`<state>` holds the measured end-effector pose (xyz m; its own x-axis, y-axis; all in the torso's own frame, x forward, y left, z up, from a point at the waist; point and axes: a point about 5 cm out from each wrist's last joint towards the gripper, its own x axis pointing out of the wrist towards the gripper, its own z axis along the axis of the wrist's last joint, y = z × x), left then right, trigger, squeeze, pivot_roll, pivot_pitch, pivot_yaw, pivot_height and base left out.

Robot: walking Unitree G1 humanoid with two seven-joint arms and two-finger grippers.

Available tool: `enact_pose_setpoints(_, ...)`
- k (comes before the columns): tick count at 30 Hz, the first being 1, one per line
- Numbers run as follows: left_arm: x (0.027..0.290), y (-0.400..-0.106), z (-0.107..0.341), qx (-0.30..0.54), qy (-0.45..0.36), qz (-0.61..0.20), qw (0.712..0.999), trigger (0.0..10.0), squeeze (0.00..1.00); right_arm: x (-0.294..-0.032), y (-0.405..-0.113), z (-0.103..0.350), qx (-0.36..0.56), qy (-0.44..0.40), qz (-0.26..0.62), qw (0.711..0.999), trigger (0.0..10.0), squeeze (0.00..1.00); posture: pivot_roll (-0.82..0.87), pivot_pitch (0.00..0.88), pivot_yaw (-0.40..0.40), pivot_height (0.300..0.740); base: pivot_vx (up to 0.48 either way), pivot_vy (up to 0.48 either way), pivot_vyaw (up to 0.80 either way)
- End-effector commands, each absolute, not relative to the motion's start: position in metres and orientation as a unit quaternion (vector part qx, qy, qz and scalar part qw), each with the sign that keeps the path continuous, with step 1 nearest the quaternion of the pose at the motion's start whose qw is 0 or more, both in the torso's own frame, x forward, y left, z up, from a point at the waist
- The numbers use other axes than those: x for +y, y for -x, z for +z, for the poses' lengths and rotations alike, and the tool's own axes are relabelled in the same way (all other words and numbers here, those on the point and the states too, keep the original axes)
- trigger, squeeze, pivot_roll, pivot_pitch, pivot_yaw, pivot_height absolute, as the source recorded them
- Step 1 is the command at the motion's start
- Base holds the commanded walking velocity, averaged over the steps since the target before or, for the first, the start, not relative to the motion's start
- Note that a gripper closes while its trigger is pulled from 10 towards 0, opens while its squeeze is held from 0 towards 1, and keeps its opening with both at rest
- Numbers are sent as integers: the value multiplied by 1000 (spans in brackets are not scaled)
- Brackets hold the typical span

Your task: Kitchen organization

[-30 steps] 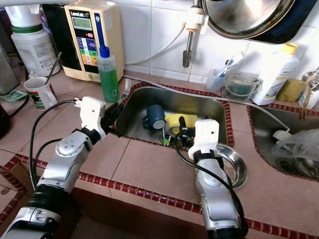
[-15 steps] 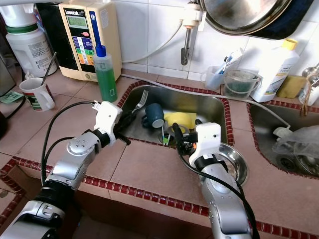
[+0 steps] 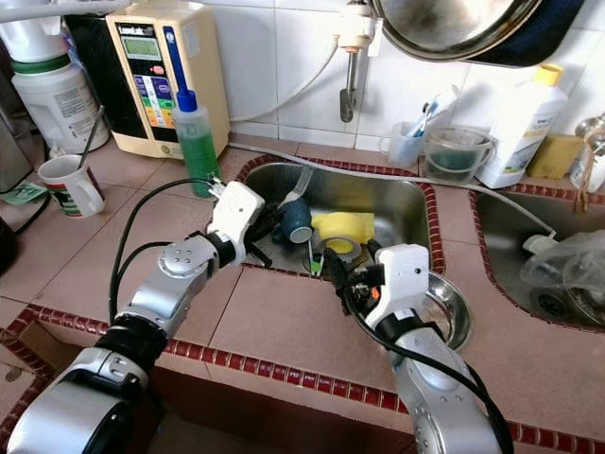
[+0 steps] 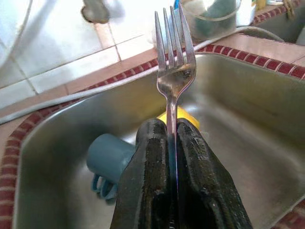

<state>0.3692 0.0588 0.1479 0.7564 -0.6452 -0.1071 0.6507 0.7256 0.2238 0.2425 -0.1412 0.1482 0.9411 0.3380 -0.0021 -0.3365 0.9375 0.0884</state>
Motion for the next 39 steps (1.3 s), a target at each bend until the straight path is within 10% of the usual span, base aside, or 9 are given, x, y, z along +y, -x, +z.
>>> enact_pose_setpoints(1, 55, -372, 153, 5, -137, -359, 923, 10000, 0, -138, -239, 153, 7, -50, 180, 982, 10000, 0, -118, 0, 89, 740, 0, 0, 0)
enact_pose_setpoints(28, 48, -377, 153, 24, -152, -393, 906, 10000, 0, -123, -194, 178, 3, -124, 180, 976, 10000, 0, -178, 147, 152, 740, 0, 0, 0)
enact_pose_setpoints(29, 47, -377, 153, 24, -151, -395, 906, 10000, 55, -124, -193, 178, 4, -125, 178, 976, 10000, 0, -180, 149, 153, 740, 0, 0, 0)
enact_pose_setpoints(30, 47, -377, 154, 25, -150, -395, 906, 10000, 882, -124, -192, 178, 4, -127, 176, 976, 10000, 0, -184, 148, 155, 740, 0, 0, 0)
enact_pose_setpoints(31, 46, -378, 155, 28, -140, -401, 905, 10000, 1000, -125, -191, 179, 5, -129, 172, 977, 10000, 0, -186, 148, 156, 740, 0, 0, 0)
enact_pose_setpoints(39, 46, -379, 156, 28, -137, -399, 906, 10000, 1000, -127, -191, 179, 9, -128, 165, 978, 10000, 0, -190, 140, 155, 740, 0, 0, 0)
